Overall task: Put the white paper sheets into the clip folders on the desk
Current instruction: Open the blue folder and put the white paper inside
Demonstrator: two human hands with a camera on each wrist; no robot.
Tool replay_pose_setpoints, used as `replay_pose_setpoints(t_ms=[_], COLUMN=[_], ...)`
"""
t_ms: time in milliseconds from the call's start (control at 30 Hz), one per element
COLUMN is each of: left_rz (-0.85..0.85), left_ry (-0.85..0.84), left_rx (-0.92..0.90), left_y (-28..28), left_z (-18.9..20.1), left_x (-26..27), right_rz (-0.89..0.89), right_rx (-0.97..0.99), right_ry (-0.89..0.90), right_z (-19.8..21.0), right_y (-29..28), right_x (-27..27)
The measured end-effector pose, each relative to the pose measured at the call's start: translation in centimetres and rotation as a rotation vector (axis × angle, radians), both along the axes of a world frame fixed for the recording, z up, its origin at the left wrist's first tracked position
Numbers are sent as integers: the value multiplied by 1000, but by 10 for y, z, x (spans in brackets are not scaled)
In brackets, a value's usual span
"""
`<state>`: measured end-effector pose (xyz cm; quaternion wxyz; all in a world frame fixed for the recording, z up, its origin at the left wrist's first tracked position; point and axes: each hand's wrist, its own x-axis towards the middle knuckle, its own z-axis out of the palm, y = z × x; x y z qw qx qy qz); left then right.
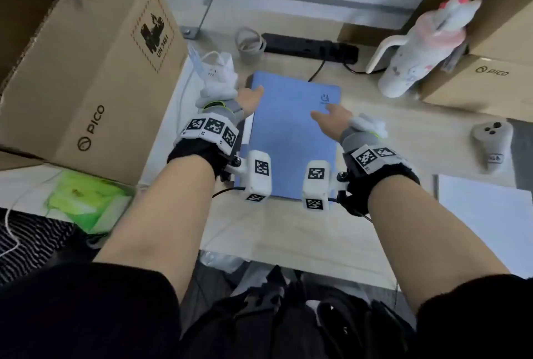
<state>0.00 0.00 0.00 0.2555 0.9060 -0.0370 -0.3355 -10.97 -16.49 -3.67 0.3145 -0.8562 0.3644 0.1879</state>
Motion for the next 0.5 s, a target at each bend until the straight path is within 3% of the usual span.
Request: replay_pose_setpoints(t_ms=[267, 500], left_rz=[85, 190], left_ry=[108, 208], left_rx=[15, -81], left_y=[28, 47], left_z=[-47, -80], left_x=[-3, -9], right_rz=[-293, -503], right_rx=[188, 329], right_ry=[65, -46], right_z=[-68, -88], right_y=[-15, -12], right_x=[-36, -46])
